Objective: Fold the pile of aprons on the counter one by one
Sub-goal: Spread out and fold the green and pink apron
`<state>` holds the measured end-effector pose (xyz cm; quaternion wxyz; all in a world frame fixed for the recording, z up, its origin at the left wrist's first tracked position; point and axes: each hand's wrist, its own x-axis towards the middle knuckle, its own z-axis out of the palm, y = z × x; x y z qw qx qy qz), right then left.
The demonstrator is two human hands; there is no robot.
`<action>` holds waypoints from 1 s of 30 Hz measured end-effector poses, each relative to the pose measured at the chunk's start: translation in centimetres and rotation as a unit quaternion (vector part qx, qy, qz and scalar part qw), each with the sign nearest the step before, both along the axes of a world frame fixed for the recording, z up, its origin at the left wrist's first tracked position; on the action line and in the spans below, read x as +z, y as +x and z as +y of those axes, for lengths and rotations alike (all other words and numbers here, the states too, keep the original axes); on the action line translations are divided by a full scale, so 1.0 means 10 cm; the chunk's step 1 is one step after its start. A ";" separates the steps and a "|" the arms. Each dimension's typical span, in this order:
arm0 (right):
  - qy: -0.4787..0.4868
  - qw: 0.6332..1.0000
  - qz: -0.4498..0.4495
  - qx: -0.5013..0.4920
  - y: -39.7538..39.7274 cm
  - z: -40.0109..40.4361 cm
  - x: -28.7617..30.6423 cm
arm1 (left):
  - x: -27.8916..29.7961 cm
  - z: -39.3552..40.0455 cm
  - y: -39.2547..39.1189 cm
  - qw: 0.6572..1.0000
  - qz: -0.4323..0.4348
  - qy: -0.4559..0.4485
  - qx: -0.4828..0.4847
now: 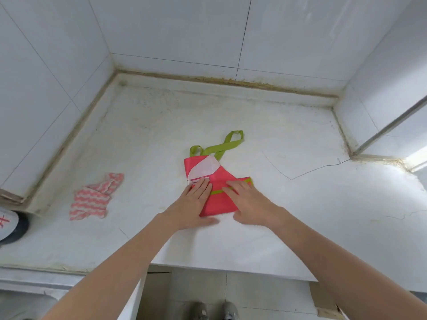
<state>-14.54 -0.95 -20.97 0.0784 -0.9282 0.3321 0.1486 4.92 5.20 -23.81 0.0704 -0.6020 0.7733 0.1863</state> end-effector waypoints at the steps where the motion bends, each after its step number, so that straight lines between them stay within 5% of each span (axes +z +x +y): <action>1: -0.015 1.000 0.011 0.022 -0.02 0.00 -0.05 | 0.01 -0.01 0.02 1.000 -0.012 0.007 -0.003; 5: -0.025 1.000 0.001 0.019 0.11 -0.06 0.05 | 0.22 -0.11 0.03 0.995 0.089 0.019 0.031; 8: 0.052 0.997 0.022 -0.050 0.27 -0.28 0.30 | 0.34 -0.18 0.11 0.957 0.248 0.063 0.137; 11: 0.130 0.989 0.016 -0.070 0.41 -0.61 0.38 | 0.36 -0.28 0.22 0.916 0.313 0.036 0.248; 16: 0.145 0.988 0.045 -0.038 0.59 -0.84 0.29 | 0.27 -0.45 0.32 0.975 0.086 0.012 0.205; 22: -0.017 0.998 0.018 0.066 0.58 -1.17 0.13 | 0.33 -0.74 0.24 0.982 0.080 0.106 0.136; 27: 0.002 0.995 0.054 0.080 0.57 -1.29 0.04 | 0.38 -0.90 0.08 0.968 0.084 0.176 0.158; 30: 0.061 0.995 -0.069 -0.030 0.65 -1.46 0.25 | 0.34 -0.92 0.02 0.968 0.090 0.162 0.172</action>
